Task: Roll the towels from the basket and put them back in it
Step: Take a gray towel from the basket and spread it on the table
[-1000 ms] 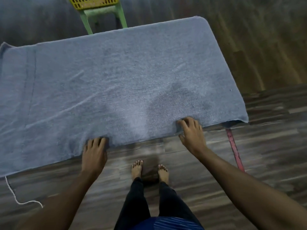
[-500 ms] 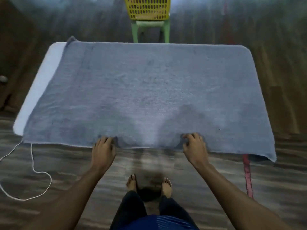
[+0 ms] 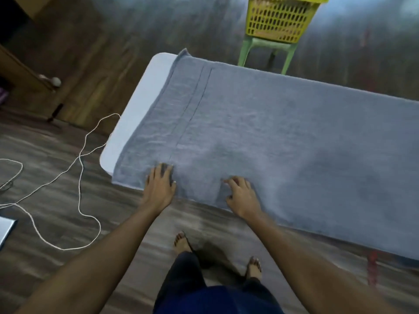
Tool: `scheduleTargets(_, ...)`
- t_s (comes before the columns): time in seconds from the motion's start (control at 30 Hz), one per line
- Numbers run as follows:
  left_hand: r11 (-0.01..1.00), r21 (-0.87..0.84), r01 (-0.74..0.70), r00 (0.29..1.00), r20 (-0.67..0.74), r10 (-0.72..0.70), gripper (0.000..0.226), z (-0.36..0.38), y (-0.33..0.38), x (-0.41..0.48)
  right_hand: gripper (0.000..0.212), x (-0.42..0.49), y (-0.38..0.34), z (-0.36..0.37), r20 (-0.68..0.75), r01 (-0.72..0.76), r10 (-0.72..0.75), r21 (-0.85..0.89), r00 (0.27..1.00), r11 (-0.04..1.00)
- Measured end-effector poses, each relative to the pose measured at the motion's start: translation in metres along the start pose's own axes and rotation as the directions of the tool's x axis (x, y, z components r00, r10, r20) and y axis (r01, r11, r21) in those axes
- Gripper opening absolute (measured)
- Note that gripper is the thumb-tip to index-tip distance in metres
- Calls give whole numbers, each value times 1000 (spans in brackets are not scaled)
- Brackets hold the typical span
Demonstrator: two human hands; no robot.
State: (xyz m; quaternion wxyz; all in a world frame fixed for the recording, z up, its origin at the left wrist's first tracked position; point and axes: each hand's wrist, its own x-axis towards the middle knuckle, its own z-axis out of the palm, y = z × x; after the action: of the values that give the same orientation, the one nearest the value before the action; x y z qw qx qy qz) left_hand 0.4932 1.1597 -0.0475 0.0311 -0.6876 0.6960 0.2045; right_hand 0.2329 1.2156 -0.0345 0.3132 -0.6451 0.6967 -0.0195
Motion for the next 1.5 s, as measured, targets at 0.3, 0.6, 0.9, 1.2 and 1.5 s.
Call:
scheduleTargets(0.3, 964, -139, -226, 973, 5, 229, 33, -64, -94, 16, 34, 27, -102, 12, -88, -272, 294, 206, 952, 940)
scheduleTargets(0.6, 924, -80, -375, 926, -76, 370, 29, -146, -176, 110, 15, 132, -249, 27, -84, -226, 291, 444, 953, 867)
scheduleTargets(0.9, 718, 42, -695, 718, 97, 689, 32, -227, -202, 271, 17, 235, -337, 37, -187, -299, 571, 701, 799, 648)
scheduleTargets(1.2, 430, -15, -903, 401, 335, 853, 31, -259, -182, 382, 21, 268, -398, 38, -126, -382, 845, 850, 520, 362)
scheduleTargets(1.5, 50, -124, -991, -15, 473, 881, 31, -274, -142, 484, 17, 324, -476, 39, -14, -253, 996, 967, 84, 35)
